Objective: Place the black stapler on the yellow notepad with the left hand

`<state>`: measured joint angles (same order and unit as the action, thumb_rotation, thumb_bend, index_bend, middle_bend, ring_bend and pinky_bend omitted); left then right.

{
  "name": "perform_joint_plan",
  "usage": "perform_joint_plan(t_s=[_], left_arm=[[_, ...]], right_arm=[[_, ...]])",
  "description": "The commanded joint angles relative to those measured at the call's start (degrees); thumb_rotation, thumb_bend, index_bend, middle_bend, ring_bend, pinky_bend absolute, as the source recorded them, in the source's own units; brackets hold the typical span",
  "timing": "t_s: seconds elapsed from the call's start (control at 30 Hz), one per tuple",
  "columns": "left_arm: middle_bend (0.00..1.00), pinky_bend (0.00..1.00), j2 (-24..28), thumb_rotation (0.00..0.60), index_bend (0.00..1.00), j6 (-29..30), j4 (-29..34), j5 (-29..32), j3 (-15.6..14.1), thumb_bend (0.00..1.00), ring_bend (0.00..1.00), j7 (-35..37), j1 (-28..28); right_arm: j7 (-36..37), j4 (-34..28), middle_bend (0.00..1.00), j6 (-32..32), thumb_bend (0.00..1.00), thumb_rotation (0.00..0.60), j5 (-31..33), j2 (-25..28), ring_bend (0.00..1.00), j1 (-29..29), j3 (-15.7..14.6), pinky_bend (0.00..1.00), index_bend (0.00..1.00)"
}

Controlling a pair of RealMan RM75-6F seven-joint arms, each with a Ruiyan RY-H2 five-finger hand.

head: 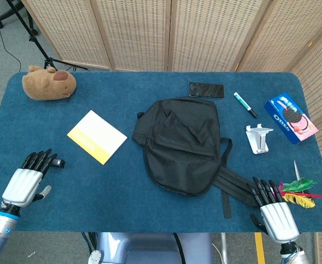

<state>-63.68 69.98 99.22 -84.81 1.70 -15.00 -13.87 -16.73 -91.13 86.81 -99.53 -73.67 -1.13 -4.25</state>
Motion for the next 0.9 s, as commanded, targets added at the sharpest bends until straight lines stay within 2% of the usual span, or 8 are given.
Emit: perform_joint_plan(t_s=[0.03, 0.4, 0.73, 0.9], left_arm=[[0.00, 0.08, 1.3, 0.600, 0.08, -3.4, -0.7, 2.3, 1.0, 0.29, 0.00, -0.6, -2.3], [0.00, 0.08, 4.2, 0.600, 0.18, -15.4, -4.0, 9.6, 2.0, 0.31, 0.00, -1.2, -9.1], [0.00, 0.08, 1.9, 0.600, 0.20, -19.4, -10.7, 15.4, 1.3, 0.31, 0.00, -2.8, -11.1], [0.01, 0.08, 0.3, 0.600, 0.20, -20.1, -13.7, 16.4, 0.7, 0.31, 0.00, -2.3, -11.5]], right_arm=[[-0.1, 0.0, 0.00, 0.0, 0.34, 0.600, -0.1, 0.0, 0.00, 0.0, 0.0, 0.00, 0.07], [-0.3, 0.1, 0.00, 0.1, 0.34, 0.600, -0.1, -0.2, 0.00, 0.1, 0.0, 0.00, 0.07], [-0.4, 0.1, 0.00, 0.1, 0.34, 0.600, -0.1, -0.2, 0.00, 0.2, 0.0, 0.00, 0.07], [-0.6, 0.2, 0.00, 0.0, 0.34, 0.600, -0.2, -0.3, 0.00, 0.2, -0.1, 0.00, 0.07]])
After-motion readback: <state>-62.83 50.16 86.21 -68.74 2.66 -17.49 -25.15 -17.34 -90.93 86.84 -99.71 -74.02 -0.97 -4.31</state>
